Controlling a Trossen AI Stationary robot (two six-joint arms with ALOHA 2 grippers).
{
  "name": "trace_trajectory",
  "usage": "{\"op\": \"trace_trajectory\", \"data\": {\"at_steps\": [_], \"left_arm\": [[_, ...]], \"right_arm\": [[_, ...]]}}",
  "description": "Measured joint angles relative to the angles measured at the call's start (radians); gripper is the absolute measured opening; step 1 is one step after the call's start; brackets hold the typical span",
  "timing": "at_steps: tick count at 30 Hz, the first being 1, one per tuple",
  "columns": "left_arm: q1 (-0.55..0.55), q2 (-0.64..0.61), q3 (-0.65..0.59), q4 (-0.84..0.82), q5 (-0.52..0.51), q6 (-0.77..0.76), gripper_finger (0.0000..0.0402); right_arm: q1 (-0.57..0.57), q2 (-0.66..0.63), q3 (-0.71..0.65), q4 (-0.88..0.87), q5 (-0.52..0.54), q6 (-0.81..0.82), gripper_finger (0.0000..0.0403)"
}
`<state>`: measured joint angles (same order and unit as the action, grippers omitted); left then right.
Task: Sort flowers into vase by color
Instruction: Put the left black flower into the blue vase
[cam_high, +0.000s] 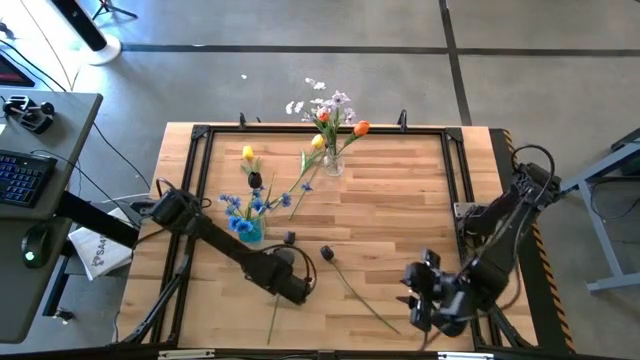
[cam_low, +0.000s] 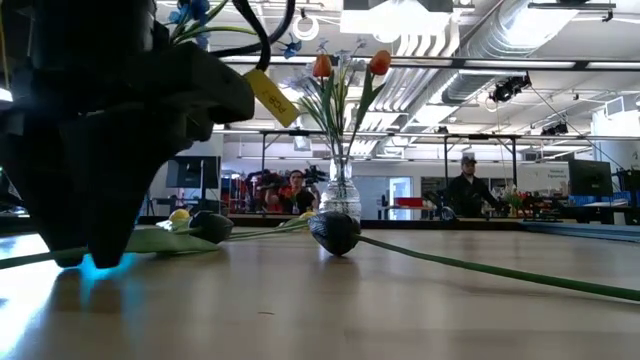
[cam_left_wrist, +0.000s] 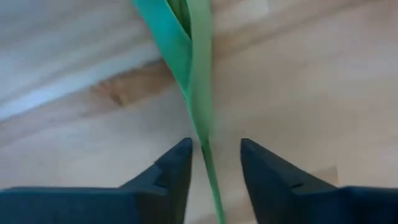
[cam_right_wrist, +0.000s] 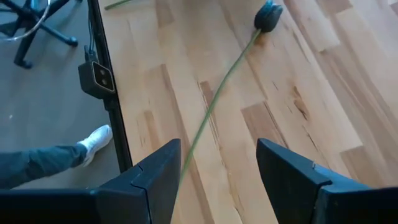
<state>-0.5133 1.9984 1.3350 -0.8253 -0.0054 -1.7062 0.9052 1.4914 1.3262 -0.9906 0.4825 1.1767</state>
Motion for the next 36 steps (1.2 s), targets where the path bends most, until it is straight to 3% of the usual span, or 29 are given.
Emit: {"op": "trace_trajectory", "data": {"at_steps": [5,11,14,20,24,28,32,34,36], "left_arm": [[0.005,0.000,0.000,0.026,0.086,0.017,0.0053],[0.012,-0.002,-0.029,0.071,0.155,0.087,0.0004],[-0.002,-0.008,-0.032,0.110,0.135,0.148,0.0002],[-0.019,-0.062,-0.031,0.432,0.007,0.314,0.0001],[-0.017,-0.108,-0.030,0.715,-0.155,0.564,0.0001],[-0.028,-0.168,0.002,0.911,-0.296,0.958,0.0000],[-0.052,-0.237,0.047,0.878,-0.373,1.422,0.0000],[-0.058,-0.274,0.063,0.794,-0.379,1.506,0.0000],[-0.061,-0.320,0.066,0.704,-0.433,1.480,0.0000]], "right_arm": [[0.052,0.000,0.000,-0.038,0.061,0.075,0.0204],[0.060,-0.001,0.000,-0.045,0.075,0.083,0.0204],[0.060,-0.001,0.000,-0.044,0.075,0.087,0.0204],[0.080,-0.002,0.000,-0.067,0.073,0.130,0.0204],[0.105,-0.027,0.000,-0.104,0.078,0.185,0.0204],[0.136,-0.087,0.000,-0.132,0.139,0.242,0.0204],[0.152,-0.147,0.000,-0.129,0.228,0.259,0.0204],[0.152,-0.169,0.000,-0.128,0.258,0.259,0.0204],[0.151,-0.183,0.000,-0.128,0.279,0.257,0.0204]]}}
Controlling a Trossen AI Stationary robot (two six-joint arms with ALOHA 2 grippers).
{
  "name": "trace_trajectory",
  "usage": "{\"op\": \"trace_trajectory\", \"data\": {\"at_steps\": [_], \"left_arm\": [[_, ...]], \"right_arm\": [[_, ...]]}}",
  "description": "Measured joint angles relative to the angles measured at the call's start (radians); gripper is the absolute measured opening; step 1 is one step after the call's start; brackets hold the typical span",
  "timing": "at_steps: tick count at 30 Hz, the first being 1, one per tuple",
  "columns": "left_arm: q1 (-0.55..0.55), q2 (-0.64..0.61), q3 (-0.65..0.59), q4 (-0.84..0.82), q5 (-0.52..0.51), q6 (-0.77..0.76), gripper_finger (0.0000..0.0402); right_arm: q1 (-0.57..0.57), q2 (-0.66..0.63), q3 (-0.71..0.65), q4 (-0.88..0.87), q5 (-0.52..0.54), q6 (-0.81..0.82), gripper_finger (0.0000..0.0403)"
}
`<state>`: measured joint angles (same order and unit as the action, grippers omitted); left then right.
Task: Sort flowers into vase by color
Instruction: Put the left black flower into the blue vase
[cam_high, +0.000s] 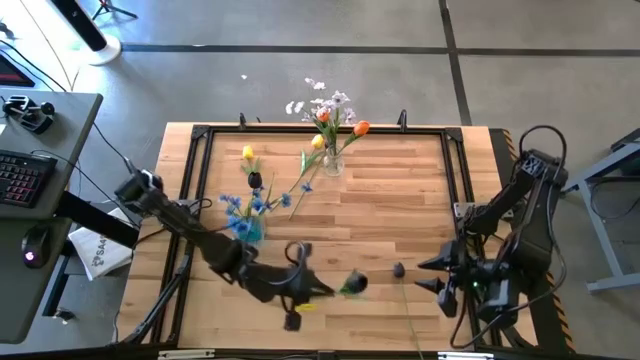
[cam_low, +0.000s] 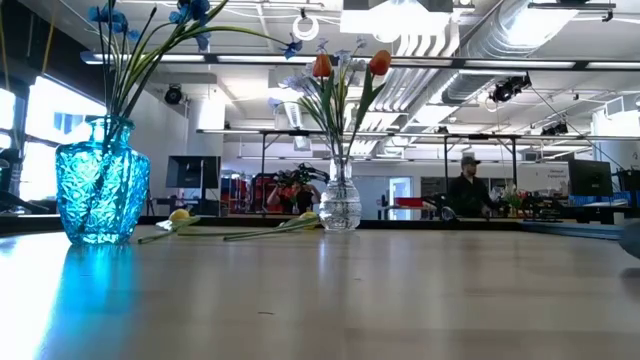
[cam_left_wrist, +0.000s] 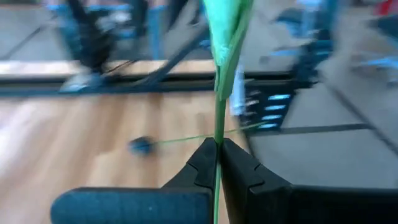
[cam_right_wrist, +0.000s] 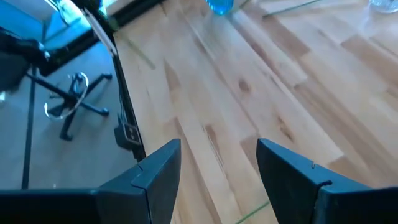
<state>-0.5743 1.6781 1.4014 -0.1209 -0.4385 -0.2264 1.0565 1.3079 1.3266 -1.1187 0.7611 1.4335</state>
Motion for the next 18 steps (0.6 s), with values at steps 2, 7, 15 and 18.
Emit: {"op": "trace_trajectory", "data": {"at_steps": [2,7,15,18], "left_arm": [[-0.016,-0.047,0.000,-0.069,-0.108,-0.008,0.0000],[-0.127,-0.156,0.000,-0.319,-0.423,-0.060,0.0000],[-0.328,-0.236,-0.017,-0.868,-0.834,-0.573,0.0000],[-0.364,-0.258,-0.072,-1.047,-0.884,-0.848,0.0000]], "right_arm": [[-0.001,-0.009,0.000,-0.001,0.018,-0.001,0.0204],[-0.011,-0.012,0.000,-0.004,0.029,-0.019,0.0204],[-0.060,-0.012,0.000,-0.010,0.063,-0.029,0.0204],[-0.084,-0.012,0.000,-0.008,0.066,-0.046,0.0204]]}}
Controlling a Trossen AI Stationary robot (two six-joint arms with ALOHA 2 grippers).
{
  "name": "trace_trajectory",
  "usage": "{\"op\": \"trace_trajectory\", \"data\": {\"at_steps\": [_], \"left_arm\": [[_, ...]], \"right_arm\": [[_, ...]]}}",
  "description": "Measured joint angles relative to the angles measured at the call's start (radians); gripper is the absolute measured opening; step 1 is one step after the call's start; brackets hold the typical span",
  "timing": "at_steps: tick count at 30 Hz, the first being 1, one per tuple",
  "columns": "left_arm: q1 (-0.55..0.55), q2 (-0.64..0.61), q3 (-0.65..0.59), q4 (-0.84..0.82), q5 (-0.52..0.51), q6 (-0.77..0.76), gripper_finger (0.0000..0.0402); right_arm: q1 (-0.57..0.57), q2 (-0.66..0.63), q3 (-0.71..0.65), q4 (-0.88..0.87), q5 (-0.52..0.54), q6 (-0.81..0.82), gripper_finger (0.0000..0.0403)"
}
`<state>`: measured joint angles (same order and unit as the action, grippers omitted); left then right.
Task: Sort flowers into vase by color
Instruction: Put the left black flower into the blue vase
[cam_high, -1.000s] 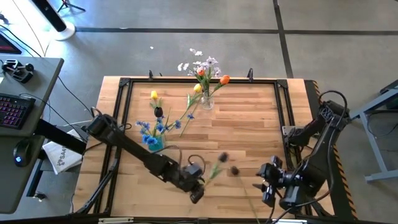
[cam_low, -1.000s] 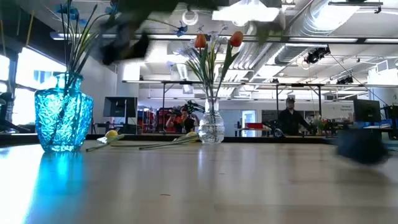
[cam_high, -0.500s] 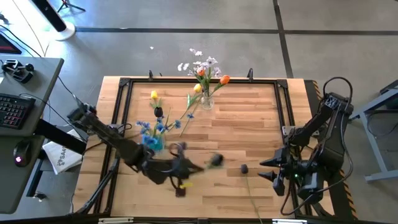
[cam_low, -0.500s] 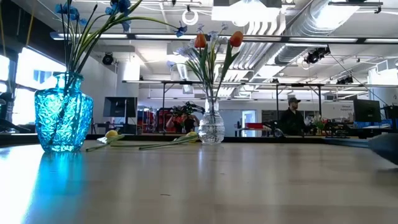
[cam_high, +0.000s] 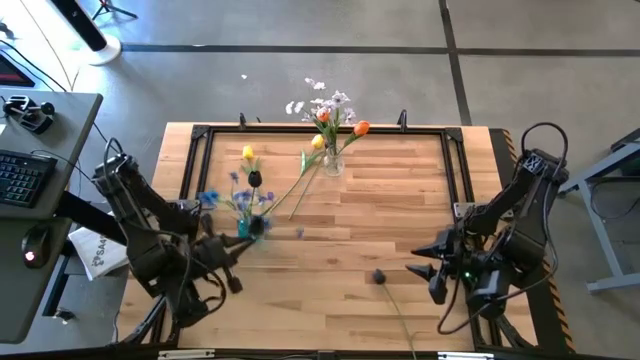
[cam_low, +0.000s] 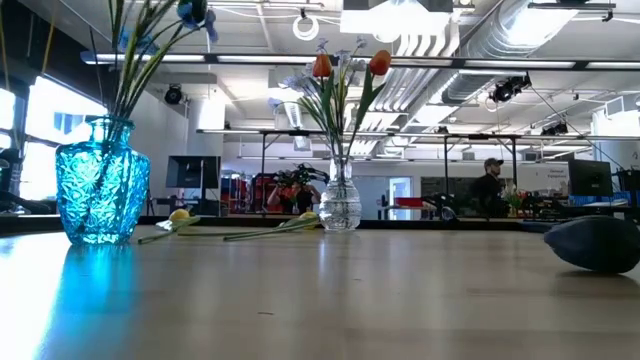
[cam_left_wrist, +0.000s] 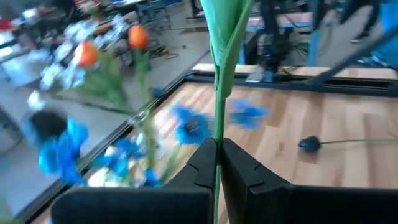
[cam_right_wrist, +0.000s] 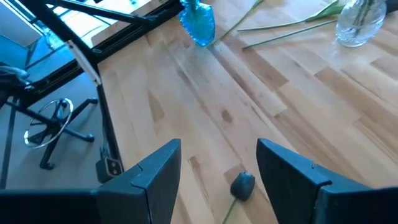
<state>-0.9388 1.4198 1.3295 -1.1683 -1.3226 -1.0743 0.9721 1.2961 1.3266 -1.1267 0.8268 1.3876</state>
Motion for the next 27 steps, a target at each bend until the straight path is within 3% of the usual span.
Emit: {"op": "trace_trajectory", "data": {"at_steps": [3,8,13,18,27], "left_arm": [[-0.015,-0.019,-0.065,-0.082,-0.021,-0.159,0.0000],[0.027,-0.062,-0.112,-0.064,-0.011,-0.104,0.0000],[0.041,-0.101,-0.114,-0.097,0.096,0.015,0.0000],[0.041,-0.119,-0.134,-0.208,0.096,-0.049,0.0000],[0.063,-0.147,-0.276,-0.056,0.074,-0.103,0.0000]], "right_arm": [[-0.016,0.000,0.000,0.006,-0.008,0.000,0.0204],[-0.030,0.000,0.000,0.031,-0.010,-0.001,0.0204],[-0.030,0.000,0.000,0.048,-0.010,0.000,0.0204],[-0.030,0.000,0.000,0.053,-0.005,0.000,0.0204],[-0.030,0.000,0.000,0.056,-0.003,0.000,0.0204]]}}
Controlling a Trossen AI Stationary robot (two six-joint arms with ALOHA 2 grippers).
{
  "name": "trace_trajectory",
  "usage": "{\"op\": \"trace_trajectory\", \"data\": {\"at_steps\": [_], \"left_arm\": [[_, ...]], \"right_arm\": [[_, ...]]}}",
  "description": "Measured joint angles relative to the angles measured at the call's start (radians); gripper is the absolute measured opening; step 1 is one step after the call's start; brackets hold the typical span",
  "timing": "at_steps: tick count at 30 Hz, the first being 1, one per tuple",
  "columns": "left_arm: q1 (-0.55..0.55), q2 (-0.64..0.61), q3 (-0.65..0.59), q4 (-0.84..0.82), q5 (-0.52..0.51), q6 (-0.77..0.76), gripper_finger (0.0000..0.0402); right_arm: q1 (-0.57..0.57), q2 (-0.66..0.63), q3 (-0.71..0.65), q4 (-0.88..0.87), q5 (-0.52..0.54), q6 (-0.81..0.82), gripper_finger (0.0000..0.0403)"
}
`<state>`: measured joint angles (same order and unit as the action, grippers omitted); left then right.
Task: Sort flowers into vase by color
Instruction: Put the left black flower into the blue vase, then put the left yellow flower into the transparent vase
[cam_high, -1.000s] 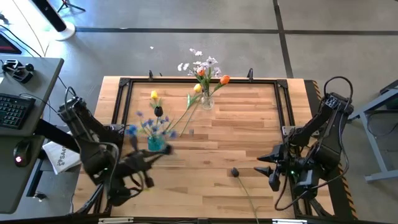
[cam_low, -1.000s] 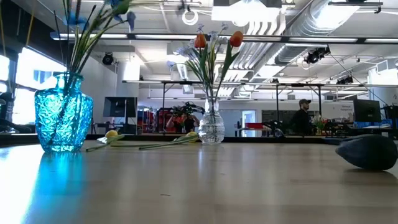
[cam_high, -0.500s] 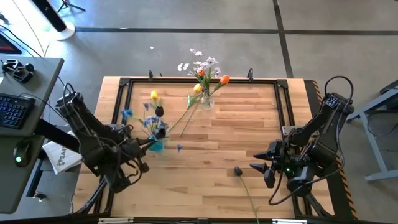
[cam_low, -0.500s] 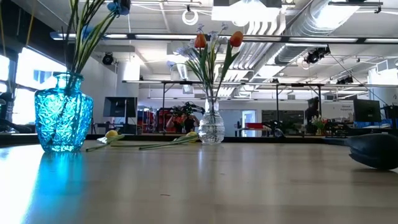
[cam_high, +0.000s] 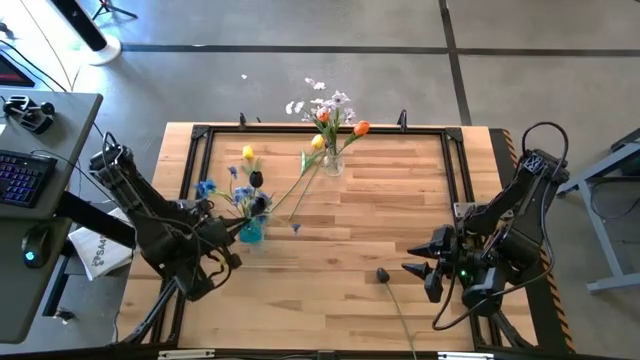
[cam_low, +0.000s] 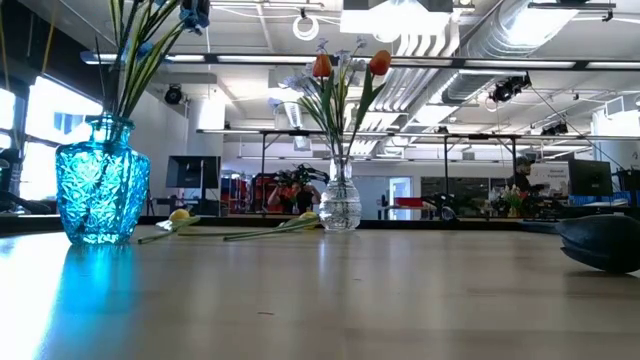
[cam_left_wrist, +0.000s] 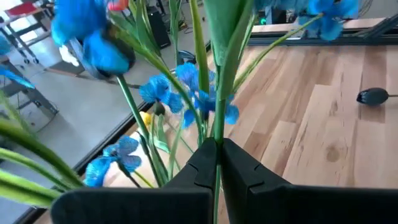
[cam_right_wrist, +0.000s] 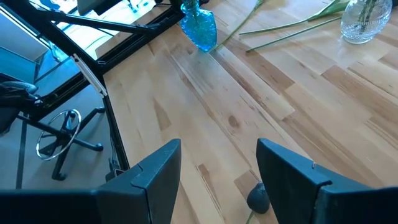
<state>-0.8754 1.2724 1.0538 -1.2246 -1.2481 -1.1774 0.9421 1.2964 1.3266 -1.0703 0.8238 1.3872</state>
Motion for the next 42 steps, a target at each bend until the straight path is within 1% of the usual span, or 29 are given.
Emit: {"op": "trace_trajectory", "data": {"at_steps": [3,10,16,20,23,25,28,31,37,42], "left_arm": [[0.011,-0.001,-0.018,0.030,0.000,-0.009,0.0000],[0.036,0.000,-0.064,0.034,0.025,-0.148,0.0002],[0.078,0.000,-0.066,-0.060,0.172,-0.304,0.0027],[0.080,-0.022,-0.067,-0.082,0.217,-0.359,0.0056],[0.078,-0.059,-0.067,-0.079,0.294,-0.364,0.0083],[0.074,-0.091,-0.060,-0.082,0.358,-0.355,0.0102],[0.069,-0.140,-0.028,-0.080,0.464,-0.281,0.0125],[0.069,-0.182,0.022,-0.071,0.555,-0.177,0.0137],[0.070,-0.229,0.150,-0.011,0.658,-0.040,0.0134],[0.070,-0.231,0.240,0.080,0.716,0.005,0.0126]], "right_arm": [[0.000,0.000,0.000,0.007,0.001,0.000,0.0204],[0.000,0.000,0.000,0.014,0.004,0.000,0.0204],[0.000,0.000,0.000,0.025,0.004,0.000,0.0204],[0.000,0.000,0.000,0.033,0.004,0.000,0.0204],[0.000,0.000,0.000,0.042,0.003,-0.008,0.0204],[0.000,0.000,0.000,0.050,-0.010,-0.016,0.0204],[0.000,0.000,0.000,0.051,-0.024,-0.018,0.0204],[0.000,0.000,0.000,0.051,-0.053,-0.019,0.0204],[-0.006,0.000,0.000,0.050,-0.111,-0.016,0.0204],[-0.056,0.000,0.000,0.036,-0.189,0.003,0.0204]]}}
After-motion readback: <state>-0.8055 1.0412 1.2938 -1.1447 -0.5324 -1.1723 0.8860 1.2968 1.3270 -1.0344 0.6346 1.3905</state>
